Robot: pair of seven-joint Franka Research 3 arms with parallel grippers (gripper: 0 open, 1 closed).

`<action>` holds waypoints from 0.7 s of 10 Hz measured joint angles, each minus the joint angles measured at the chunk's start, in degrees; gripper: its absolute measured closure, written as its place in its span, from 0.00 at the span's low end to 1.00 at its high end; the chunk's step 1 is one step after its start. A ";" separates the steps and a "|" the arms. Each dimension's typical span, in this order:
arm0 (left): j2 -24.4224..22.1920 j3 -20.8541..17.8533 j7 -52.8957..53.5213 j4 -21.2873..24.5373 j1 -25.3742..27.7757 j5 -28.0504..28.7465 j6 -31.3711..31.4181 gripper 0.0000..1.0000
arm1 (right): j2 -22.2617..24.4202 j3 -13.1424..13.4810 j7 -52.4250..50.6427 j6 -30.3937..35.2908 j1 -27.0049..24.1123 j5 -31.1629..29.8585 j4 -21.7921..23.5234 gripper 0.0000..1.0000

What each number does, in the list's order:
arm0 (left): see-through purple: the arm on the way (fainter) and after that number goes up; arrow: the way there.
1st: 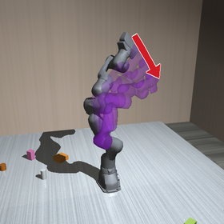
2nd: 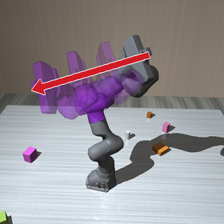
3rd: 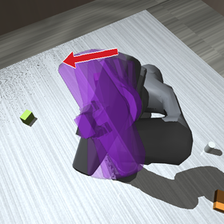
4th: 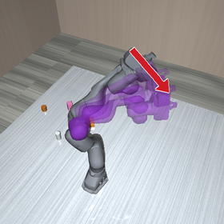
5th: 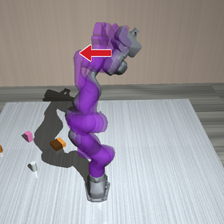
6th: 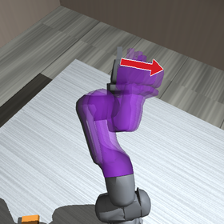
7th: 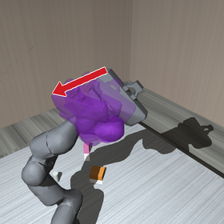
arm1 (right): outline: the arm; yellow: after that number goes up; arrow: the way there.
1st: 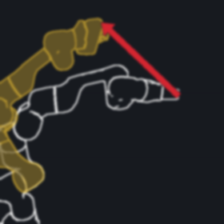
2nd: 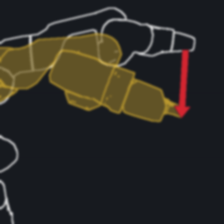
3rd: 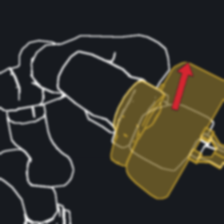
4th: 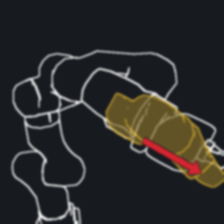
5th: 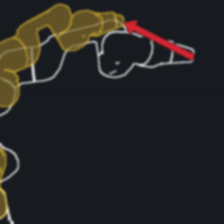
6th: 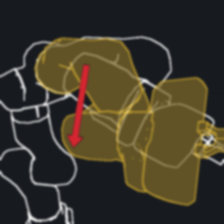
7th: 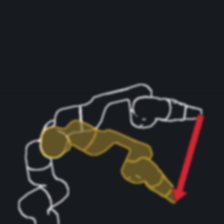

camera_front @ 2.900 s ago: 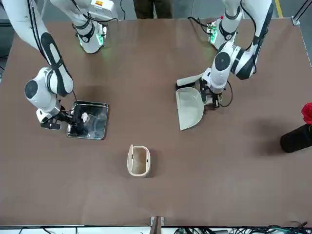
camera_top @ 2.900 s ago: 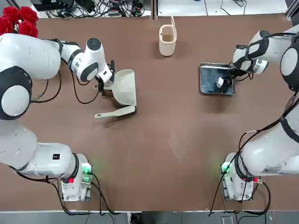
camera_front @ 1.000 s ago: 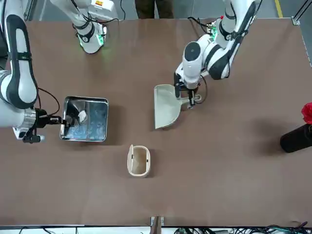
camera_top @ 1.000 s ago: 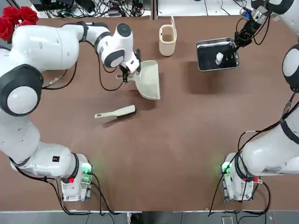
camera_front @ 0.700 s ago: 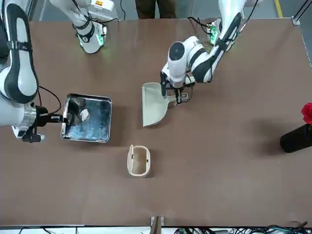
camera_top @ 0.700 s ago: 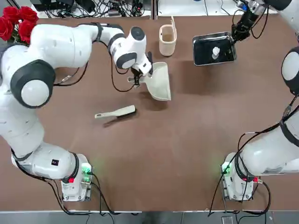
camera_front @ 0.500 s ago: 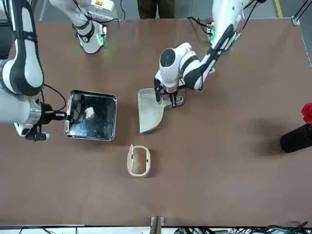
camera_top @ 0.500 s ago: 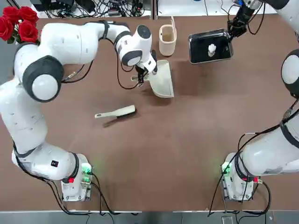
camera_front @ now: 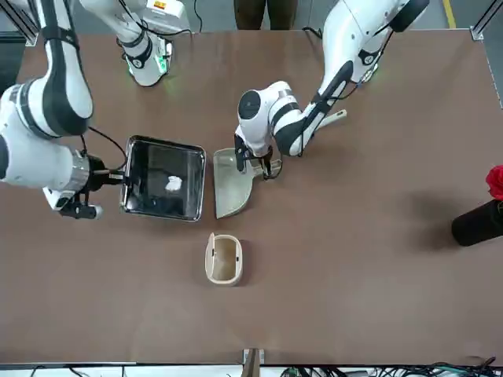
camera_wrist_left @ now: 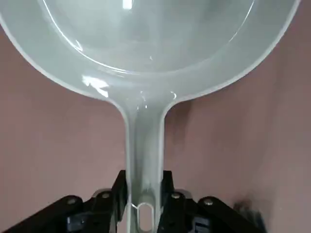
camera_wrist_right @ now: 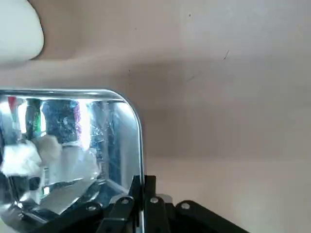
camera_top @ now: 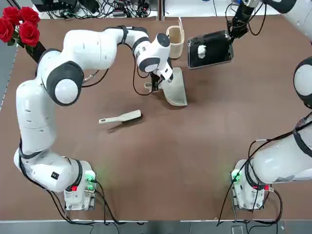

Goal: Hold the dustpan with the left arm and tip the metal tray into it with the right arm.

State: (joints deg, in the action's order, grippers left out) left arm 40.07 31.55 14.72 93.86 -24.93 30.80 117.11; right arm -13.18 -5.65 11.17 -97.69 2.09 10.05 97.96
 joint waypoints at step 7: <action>0.89 -1.57 -0.50 -1.55 -1.92 0.00 -0.46 0.68 | 0.69 -9.76 8.14 2.14 0.39 -9.50 0.42 0.95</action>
State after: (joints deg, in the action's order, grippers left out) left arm 40.96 29.98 14.22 92.31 -26.85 30.80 116.65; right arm -12.50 -15.41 19.31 -95.54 2.48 0.55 98.39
